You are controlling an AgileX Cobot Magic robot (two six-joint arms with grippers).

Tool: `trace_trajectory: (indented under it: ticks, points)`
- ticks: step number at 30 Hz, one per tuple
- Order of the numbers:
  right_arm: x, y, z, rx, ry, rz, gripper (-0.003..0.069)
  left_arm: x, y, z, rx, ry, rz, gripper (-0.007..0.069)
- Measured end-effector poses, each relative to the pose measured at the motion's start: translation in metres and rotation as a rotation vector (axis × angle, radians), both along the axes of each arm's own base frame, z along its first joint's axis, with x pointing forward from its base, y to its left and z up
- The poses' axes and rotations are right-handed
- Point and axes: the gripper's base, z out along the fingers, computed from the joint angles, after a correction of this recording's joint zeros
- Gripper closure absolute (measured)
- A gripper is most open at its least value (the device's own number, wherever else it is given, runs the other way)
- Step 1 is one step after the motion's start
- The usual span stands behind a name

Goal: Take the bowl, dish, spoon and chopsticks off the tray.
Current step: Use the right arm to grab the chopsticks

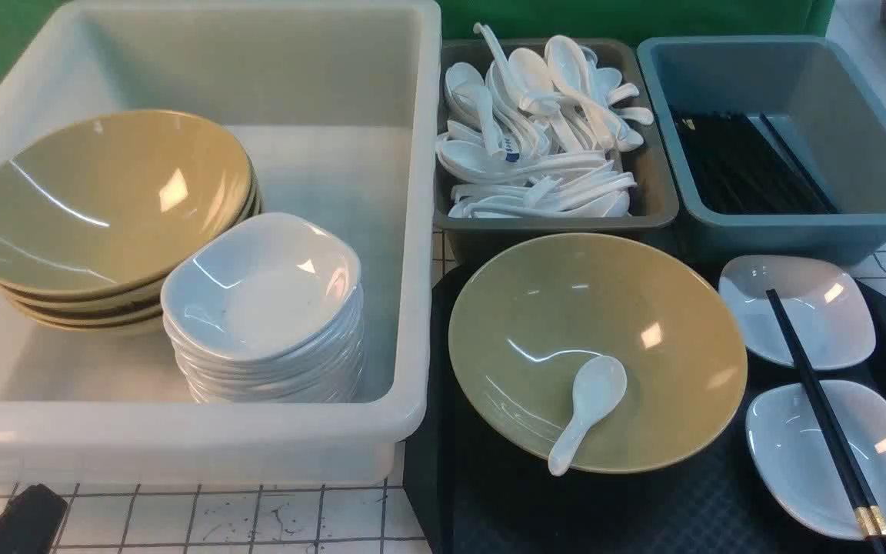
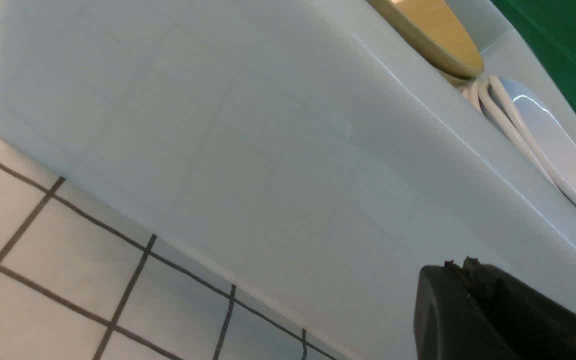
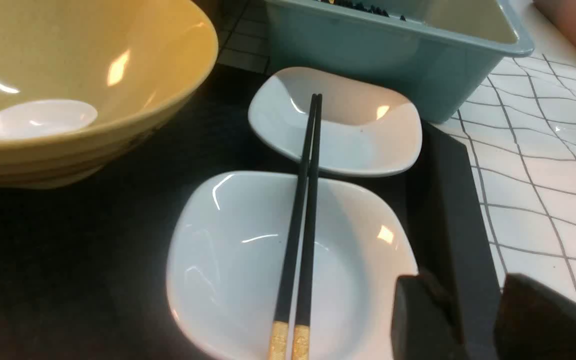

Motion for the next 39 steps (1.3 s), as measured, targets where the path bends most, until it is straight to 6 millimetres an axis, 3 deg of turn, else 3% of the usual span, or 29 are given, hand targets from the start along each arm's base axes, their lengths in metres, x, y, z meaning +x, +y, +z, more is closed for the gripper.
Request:
trace_trajectory:
  ticks: [31, 33, 39]
  points:
    - [0.000, 0.000, 0.000, 0.000, 0.000, 0.000, 0.0424, 0.000, 0.000, 0.001, -0.004, -0.006, 0.000, 0.0625]
    - [0.000, 0.000, 0.000, 0.000, 0.000, 0.000, 0.0424, 0.001, -0.001, 0.002, -0.082, -0.017, 0.006, 0.0625]
    - [0.000, 0.000, 0.000, 0.000, 0.000, 0.000, 0.0424, 0.002, -0.004, 0.014, -0.581, -0.107, 0.057, 0.0625]
